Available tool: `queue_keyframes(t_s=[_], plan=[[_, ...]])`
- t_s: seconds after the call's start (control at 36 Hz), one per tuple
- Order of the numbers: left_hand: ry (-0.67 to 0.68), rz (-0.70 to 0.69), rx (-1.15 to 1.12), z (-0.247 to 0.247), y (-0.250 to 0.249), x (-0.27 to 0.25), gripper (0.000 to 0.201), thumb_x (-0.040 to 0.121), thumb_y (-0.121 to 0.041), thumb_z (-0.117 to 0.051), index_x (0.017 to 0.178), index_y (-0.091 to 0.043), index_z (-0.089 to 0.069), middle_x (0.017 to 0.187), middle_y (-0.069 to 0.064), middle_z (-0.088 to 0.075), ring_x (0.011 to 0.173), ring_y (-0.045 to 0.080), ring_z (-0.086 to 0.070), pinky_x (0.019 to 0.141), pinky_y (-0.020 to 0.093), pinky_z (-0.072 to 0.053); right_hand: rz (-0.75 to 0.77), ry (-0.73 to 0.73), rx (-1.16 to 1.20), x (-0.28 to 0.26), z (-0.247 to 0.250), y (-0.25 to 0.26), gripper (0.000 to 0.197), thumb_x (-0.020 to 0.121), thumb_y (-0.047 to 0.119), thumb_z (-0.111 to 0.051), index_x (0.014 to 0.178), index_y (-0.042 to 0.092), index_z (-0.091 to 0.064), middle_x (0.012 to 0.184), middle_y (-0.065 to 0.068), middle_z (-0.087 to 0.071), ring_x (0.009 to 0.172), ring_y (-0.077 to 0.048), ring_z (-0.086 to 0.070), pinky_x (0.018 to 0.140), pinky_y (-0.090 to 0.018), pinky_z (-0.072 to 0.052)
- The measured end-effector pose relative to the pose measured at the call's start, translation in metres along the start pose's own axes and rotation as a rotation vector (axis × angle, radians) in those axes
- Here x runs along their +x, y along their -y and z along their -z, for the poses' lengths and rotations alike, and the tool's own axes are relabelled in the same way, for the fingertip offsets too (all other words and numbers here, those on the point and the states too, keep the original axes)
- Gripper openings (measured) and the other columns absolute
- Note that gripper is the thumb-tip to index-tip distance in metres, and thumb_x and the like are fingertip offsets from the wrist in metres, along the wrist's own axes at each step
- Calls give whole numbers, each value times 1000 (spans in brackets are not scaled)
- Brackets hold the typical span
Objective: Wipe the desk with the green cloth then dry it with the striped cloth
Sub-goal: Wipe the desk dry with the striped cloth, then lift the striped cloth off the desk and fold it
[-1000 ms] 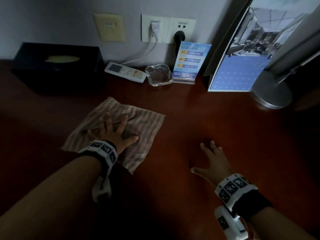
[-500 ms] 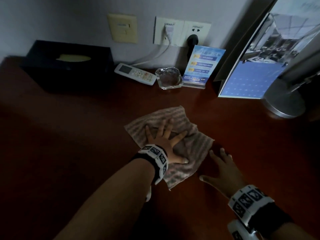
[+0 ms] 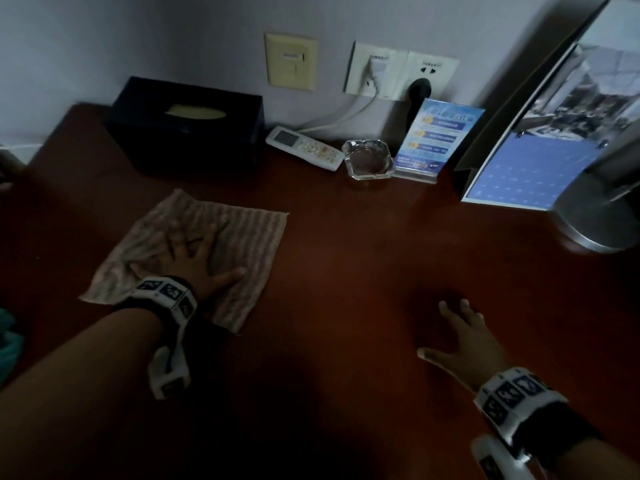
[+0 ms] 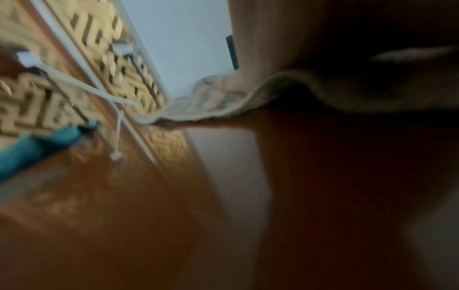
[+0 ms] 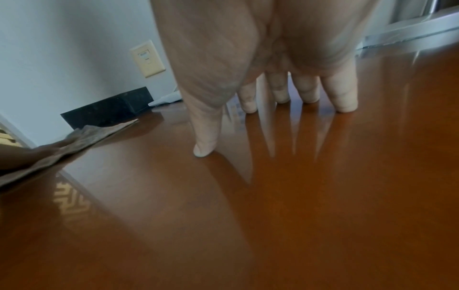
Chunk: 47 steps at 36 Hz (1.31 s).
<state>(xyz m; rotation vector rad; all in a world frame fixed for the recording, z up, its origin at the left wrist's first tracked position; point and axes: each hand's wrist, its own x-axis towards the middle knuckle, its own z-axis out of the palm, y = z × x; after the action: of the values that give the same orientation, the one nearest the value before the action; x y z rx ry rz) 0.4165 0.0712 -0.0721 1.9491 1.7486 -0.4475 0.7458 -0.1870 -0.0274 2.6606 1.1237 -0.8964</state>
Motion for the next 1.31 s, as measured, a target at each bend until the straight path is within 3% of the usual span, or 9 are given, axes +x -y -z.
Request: queue_keyframes(t_s=[0.11, 0.25, 0.44, 0.56, 0.64, 0.72, 0.83, 1.06, 1.31], plan=[[29, -84, 69, -20, -27, -32, 101, 62, -91, -34, 135, -55, 26, 146, 4, 42, 140, 32, 27, 103, 74, 3, -8, 15, -1, 0, 2, 1, 99, 76, 59, -66, 150, 34, -5, 158, 3, 9, 146, -23, 5, 115, -41, -19], [100, -261, 172, -61, -82, -86, 104, 63, -90, -38, 129, -54, 33, 145, 8, 44, 136, 35, 34, 97, 77, 7, 6, 22, -6, 1, 2, -1, 99, 75, 59, -66, 150, 33, -6, 159, 1, 8, 146, -25, 4, 115, -41, -15], [169, -344, 175, -98, -135, -152, 105, 68, -83, -45, 138, -51, 26, 144, 9, 45, 134, 35, 38, 96, 75, 12, 11, 52, -123, -2, 2, -5, 96, 81, 65, -54, 150, 34, 4, 158, -1, 13, 146, -26, 2, 117, -45, -15], [223, -379, 186, -88, -131, -162, 92, 77, -77, -43, 143, -49, 15, 151, 5, 34, 140, 31, 26, 102, 72, 6, 112, -64, -187, -22, -7, 3, 91, 87, 53, -55, 151, 27, 5, 158, -3, 11, 146, -23, 0, 117, -43, -15], [179, -470, 189, -69, -114, -154, 77, 88, -61, -43, 150, -36, -4, 158, 6, 7, 145, 29, 2, 112, 61, -8, 308, -129, -99, -45, -18, 14, 75, 90, 39, -56, 150, 23, -15, 158, -2, -11, 144, -21, -14, 116, -35, -21], [47, -576, 270, -52, -91, -143, 73, 91, -53, -43, 151, -25, -12, 158, 7, -7, 144, 27, -11, 116, 48, -15, 509, -129, -46, -71, -32, 26, 43, 91, 29, -55, 132, 19, -50, 134, -1, -47, 123, -17, -44, 100, -26, -38], [25, -625, 327, -39, -57, -140, 52, 95, -37, -43, 145, -29, -29, 154, 2, -21, 141, 24, -20, 110, 44, -22, 602, -15, -41, -96, -52, 42, 32, 92, 30, -54, 121, 16, -57, 122, -3, -55, 113, -18, -51, 89, -23, -37], [89, -612, 354, -43, -14, -142, 48, 94, -36, -45, 141, -33, -33, 151, -1, -22, 129, 28, -35, 102, 42, -34, 402, -54, -13, -105, -81, 47, 50, 88, 42, -56, 132, 22, -45, 124, 2, -49, 112, -16, -50, 87, -25, -39], [72, -413, 414, -19, -1, -144, 41, 94, -42, -39, 131, -25, -42, 140, 7, -31, 121, 31, -38, 98, 44, -34, 90, -106, 198, -76, -60, 61, 48, 93, 31, -50, 140, 27, -36, 141, -4, -34, 122, -25, -46, 97, -40, -46]])
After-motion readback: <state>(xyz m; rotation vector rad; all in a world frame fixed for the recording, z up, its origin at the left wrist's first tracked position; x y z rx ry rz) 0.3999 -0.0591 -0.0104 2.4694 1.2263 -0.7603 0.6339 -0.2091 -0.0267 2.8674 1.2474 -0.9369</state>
